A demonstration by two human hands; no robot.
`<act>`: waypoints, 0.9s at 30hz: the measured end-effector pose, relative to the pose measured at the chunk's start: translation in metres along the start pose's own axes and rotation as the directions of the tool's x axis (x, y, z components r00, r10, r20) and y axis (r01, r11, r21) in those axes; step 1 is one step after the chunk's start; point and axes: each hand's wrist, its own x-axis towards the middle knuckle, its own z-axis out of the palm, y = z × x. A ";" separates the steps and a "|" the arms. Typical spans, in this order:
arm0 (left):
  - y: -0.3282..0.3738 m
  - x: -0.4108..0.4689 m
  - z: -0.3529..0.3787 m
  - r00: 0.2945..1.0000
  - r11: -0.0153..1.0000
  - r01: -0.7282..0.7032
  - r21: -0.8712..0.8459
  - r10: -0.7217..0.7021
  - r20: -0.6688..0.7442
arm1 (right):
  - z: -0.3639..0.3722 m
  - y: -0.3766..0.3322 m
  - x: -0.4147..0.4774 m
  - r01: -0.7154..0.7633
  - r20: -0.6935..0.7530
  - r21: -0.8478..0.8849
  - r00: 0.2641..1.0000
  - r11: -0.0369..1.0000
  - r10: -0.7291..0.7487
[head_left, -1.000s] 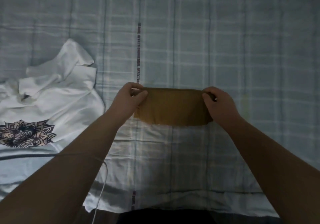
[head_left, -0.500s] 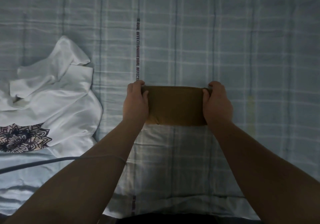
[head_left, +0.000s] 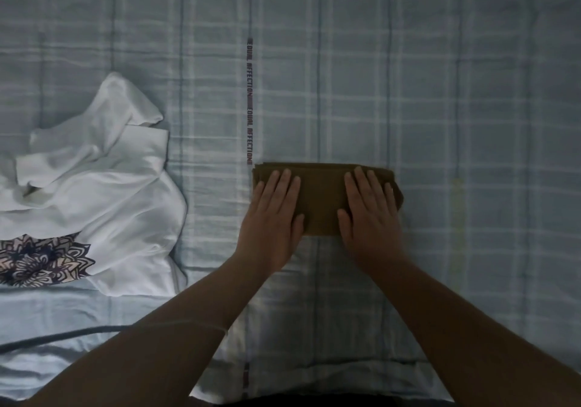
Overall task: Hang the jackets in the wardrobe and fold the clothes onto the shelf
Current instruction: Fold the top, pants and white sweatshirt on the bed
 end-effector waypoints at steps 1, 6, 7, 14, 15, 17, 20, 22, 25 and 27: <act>-0.003 0.002 0.004 1.000 1.000 0.004 0.016 -0.005 0.018 | 0.005 0.004 0.002 -0.006 0.024 -0.018 1.000 1.000 0.006; -0.015 0.010 0.022 0.999 0.999 -0.012 0.037 0.011 0.032 | 0.021 0.015 0.009 0.000 0.029 0.018 1.000 1.000 0.000; -0.015 0.010 0.023 1.000 0.999 -0.008 0.038 0.007 0.028 | 0.022 0.016 0.009 0.001 0.020 0.025 1.000 1.000 -0.002; -0.001 0.003 -0.008 0.981 0.974 0.116 -0.195 -0.143 -0.128 | -0.010 0.011 0.002 -0.099 -0.124 0.393 0.979 0.914 0.160; 0.002 0.002 -0.017 0.952 0.940 0.194 -0.282 -0.250 -0.178 | -0.016 0.011 -0.002 -0.151 -0.159 0.450 0.956 0.880 0.246; 0.009 0.001 -0.031 0.830 0.799 0.393 -0.456 -0.521 -0.198 | -0.025 0.010 -0.009 -0.322 -0.148 0.503 0.882 0.802 0.447; 0.008 0.006 -0.039 0.561 0.419 0.693 -0.587 -0.824 0.074 | -0.029 0.006 -0.016 -0.559 -0.007 0.491 0.764 0.668 0.645; 0.007 0.010 -0.038 0.524 0.376 0.773 -0.511 -0.832 0.181 | -0.027 0.002 -0.015 -0.634 0.088 0.479 0.722 0.607 0.686; 0.012 0.018 -0.032 0.585 0.453 0.768 -0.453 -0.784 0.207 | -0.024 -0.003 -0.007 -0.681 0.146 0.433 0.699 0.590 0.700; 0.017 0.024 -0.027 0.609 0.479 0.759 -0.441 -0.762 0.222 | -0.024 -0.005 0.002 -0.700 0.168 0.457 0.673 0.548 0.720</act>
